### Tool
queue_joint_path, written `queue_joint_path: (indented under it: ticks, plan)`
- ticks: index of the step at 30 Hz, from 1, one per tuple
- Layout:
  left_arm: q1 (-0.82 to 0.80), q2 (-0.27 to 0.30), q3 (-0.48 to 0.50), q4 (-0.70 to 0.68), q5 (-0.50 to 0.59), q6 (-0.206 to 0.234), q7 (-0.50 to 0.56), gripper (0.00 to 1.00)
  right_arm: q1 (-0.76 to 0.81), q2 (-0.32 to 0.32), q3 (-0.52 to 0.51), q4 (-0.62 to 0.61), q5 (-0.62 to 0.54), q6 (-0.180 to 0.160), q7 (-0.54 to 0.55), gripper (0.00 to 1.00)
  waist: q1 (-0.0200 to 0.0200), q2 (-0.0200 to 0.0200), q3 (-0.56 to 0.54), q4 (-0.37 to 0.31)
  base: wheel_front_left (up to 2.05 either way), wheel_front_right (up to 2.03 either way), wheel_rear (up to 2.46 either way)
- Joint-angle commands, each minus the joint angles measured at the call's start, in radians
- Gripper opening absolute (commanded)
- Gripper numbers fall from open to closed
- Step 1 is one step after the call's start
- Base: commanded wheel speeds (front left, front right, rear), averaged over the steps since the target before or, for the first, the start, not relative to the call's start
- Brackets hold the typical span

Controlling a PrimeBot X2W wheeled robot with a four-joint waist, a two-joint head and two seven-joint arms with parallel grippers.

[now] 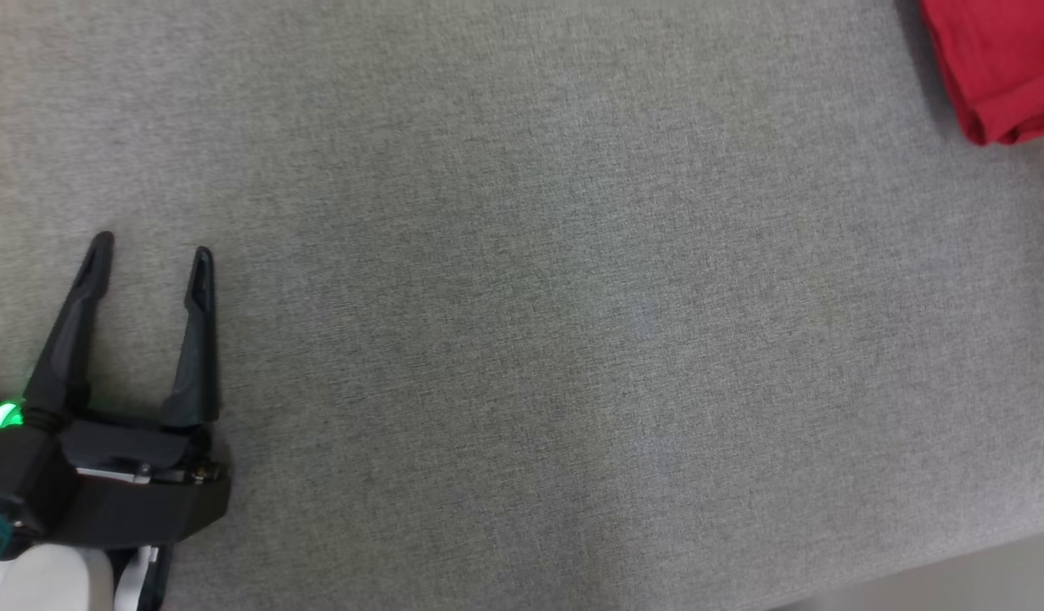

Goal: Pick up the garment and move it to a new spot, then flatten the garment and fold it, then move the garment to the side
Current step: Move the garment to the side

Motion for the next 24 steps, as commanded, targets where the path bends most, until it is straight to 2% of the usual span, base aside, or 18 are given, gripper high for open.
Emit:
queue_joint_path:
  ticks: [1, 9, 11, 12, 17, 24]
  plan:
    - [-0.004, -0.016, -0.023, 0.031, -0.017, 0.001, 0.012, 1.0, -0.027, -0.004, -0.006, -0.008, -0.018, -0.003, 0.008, 0.0, 0.0004, 0.0003, 0.036, -0.031, 0.0, 0.0, 0.0]
    - [0.004, -0.013, -0.031, 0.023, -0.018, 0.009, 0.026, 1.0, -0.103, -0.008, -0.03, 0.039, -0.088, -0.003, 0.041, 0.0, 0.0004, 0.0003, 0.05, -0.013, 0.0, 0.0, 0.0]
    - [0.003, -0.013, -0.031, 0.025, -0.021, 0.011, 0.026, 1.0, -0.107, -0.008, -0.044, 0.064, -0.097, -0.003, 0.045, 0.87, 0.0004, 0.0003, 0.051, -0.008, 0.0, 0.0, 0.0]
    - [0.003, -0.013, -0.031, 0.027, -0.023, 0.011, 0.025, 1.0, -0.108, -0.007, -0.05, 0.078, -0.102, -0.003, 0.046, 1.0, 0.0004, 0.0003, 0.05, -0.005, 0.0, 0.0, 0.0]
    - [0.008, -0.014, -0.025, 0.038, -0.03, 0.016, 0.02, 1.0, -0.11, 0.001, -0.069, 0.11, -0.12, -0.003, 0.028, 1.0, 0.0004, 0.0003, 0.04, 0.001, 0.0, 0.0, 0.0]
    - [0.023, -0.029, -0.023, 0.072, -0.042, 0.024, 0.011, 1.0, -0.082, 0.042, -0.103, 0.123, -0.137, -0.003, -0.067, 1.0, 0.0004, 0.0003, -0.024, 0.009, 0.0, 0.0, 0.0]
